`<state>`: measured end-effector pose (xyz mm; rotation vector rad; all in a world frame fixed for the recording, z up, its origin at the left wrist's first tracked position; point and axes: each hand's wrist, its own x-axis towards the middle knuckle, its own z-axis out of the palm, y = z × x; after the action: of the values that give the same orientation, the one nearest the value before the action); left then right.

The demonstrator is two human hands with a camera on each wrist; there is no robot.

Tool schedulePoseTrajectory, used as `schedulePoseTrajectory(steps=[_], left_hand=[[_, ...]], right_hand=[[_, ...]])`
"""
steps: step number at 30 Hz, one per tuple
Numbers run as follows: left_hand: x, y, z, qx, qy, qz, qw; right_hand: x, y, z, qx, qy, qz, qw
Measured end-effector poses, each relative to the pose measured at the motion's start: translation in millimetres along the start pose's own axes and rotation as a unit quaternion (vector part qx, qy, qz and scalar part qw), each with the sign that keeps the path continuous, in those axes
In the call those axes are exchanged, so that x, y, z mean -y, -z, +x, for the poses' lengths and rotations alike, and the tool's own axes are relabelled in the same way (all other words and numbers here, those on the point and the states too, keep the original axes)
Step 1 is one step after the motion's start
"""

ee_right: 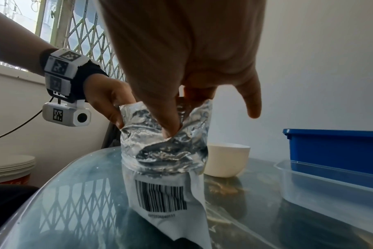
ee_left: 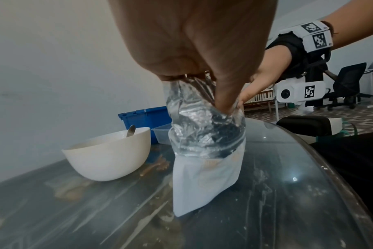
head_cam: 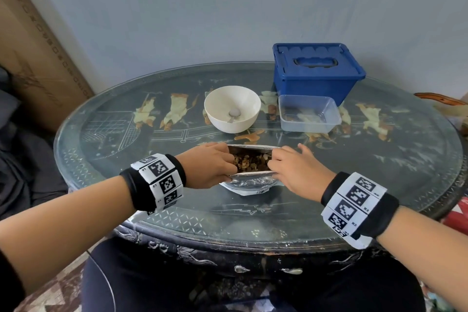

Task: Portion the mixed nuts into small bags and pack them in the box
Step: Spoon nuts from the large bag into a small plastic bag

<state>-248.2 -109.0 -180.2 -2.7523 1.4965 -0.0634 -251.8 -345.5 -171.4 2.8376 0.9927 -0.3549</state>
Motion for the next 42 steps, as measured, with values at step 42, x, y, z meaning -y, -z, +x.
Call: schedulePoseTrajectory(steps=[42], left_hand=[[-21.6, -3.5, 17.8, -0.146, 0.468, -0.423, 0.762]], right_hand=[[2.1, -9.4, 16.1, -0.172, -0.181, 0.47, 0.847]])
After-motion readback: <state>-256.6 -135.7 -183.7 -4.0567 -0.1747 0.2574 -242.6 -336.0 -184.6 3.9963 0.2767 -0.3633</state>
